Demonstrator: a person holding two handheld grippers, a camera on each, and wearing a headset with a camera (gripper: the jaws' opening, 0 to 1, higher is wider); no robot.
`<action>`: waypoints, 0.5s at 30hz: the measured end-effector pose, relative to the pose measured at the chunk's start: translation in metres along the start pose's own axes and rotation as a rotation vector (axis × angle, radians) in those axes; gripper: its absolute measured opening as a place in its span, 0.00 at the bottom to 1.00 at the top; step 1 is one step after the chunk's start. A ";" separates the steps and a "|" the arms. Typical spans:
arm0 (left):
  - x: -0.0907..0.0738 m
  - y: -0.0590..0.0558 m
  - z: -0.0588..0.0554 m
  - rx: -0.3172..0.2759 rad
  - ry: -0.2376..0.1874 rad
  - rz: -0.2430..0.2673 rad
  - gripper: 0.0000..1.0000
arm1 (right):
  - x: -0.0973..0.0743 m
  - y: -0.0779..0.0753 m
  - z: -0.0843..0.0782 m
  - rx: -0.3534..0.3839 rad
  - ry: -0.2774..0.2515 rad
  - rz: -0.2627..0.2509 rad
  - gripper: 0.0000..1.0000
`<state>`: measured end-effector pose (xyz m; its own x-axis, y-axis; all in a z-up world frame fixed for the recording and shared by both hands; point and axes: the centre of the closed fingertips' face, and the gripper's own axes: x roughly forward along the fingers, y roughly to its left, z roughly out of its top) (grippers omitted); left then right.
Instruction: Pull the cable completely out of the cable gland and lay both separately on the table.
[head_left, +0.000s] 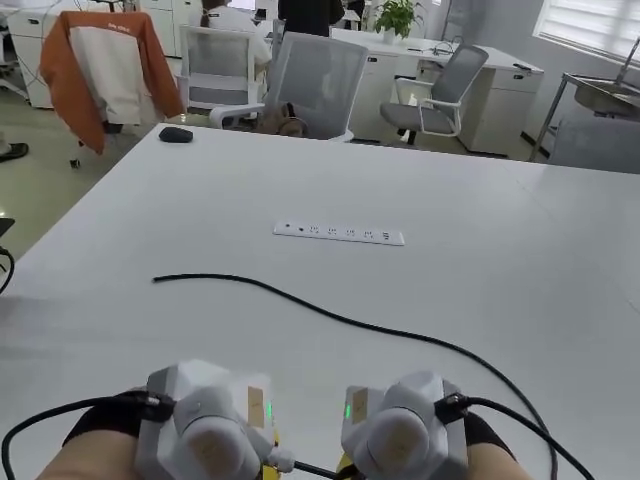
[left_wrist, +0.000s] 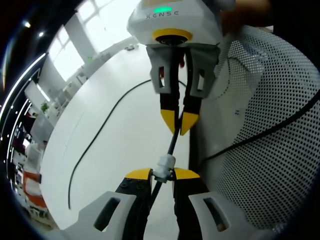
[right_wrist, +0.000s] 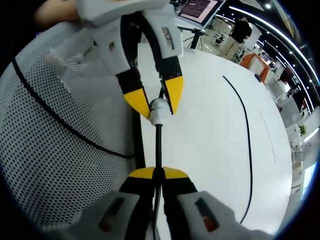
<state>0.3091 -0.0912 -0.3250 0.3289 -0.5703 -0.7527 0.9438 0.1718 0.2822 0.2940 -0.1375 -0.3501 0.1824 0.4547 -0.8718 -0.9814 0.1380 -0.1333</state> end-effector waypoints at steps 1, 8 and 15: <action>0.000 0.000 0.000 0.000 0.001 0.002 0.17 | 0.000 -0.001 -0.001 0.008 0.005 -0.002 0.02; 0.000 0.002 -0.001 -0.006 0.003 0.008 0.17 | 0.000 -0.004 -0.013 0.031 0.053 -0.018 0.02; -0.002 0.003 -0.001 -0.012 0.004 0.017 0.17 | -0.001 -0.011 -0.029 0.066 0.117 -0.047 0.03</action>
<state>0.3116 -0.0889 -0.3229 0.3446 -0.5637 -0.7506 0.9386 0.1905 0.2878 0.3035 -0.1645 -0.3614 0.2161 0.3407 -0.9150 -0.9652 0.2157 -0.1477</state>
